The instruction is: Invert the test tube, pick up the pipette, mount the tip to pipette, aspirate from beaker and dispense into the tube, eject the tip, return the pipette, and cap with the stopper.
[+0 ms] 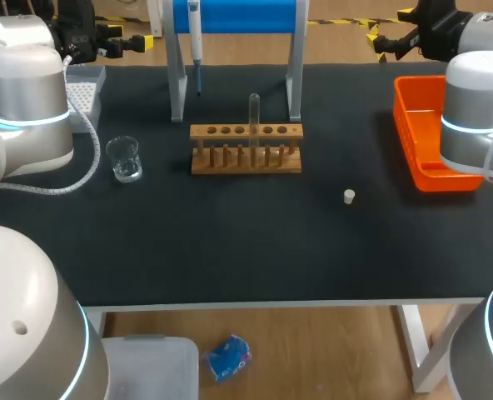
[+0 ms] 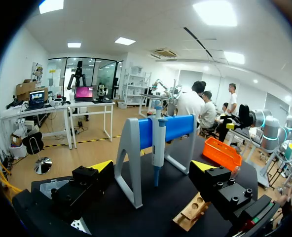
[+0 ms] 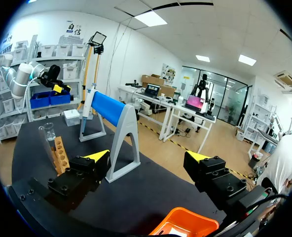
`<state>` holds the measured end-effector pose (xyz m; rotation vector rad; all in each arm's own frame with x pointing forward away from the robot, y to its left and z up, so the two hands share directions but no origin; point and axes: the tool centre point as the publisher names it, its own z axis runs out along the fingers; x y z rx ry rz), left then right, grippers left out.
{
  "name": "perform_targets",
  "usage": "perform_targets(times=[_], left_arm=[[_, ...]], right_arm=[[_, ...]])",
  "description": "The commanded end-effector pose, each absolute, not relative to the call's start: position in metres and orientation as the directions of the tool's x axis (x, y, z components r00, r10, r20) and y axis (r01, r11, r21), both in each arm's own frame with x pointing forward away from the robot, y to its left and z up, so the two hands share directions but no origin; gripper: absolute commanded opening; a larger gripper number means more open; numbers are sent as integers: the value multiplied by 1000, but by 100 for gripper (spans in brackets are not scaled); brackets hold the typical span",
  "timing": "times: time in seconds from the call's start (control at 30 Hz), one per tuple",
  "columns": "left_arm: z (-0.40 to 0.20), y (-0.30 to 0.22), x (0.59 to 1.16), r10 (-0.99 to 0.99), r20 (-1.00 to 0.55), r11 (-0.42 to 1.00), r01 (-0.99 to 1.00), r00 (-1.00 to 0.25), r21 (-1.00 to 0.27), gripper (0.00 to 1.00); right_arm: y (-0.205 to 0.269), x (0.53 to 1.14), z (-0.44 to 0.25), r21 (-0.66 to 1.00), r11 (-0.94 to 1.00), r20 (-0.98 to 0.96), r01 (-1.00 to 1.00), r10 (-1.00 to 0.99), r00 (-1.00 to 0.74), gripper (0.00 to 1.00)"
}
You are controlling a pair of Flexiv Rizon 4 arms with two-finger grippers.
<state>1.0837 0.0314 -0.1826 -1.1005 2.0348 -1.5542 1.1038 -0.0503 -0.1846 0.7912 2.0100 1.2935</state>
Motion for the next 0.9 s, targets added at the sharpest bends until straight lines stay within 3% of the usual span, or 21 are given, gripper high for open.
perform_targets(times=[0.03, 0.5, 0.9], left_arm=[[-182, 31, 1084, -752, 174, 95, -366, -636, -926, 100], [-182, 31, 1084, -752, 174, 95, -366, -636, -926, 100], [-182, 31, 1084, -752, 174, 95, -366, -636, -926, 100]], right_arm=[[-51, 1104, -185, 927, 343, -174, 154, 754, -633, 100], [-51, 1104, -185, 927, 343, -174, 154, 754, -633, 100], [-20, 984, -178, 973, 232, -91, 1, 388, -917, 100]])
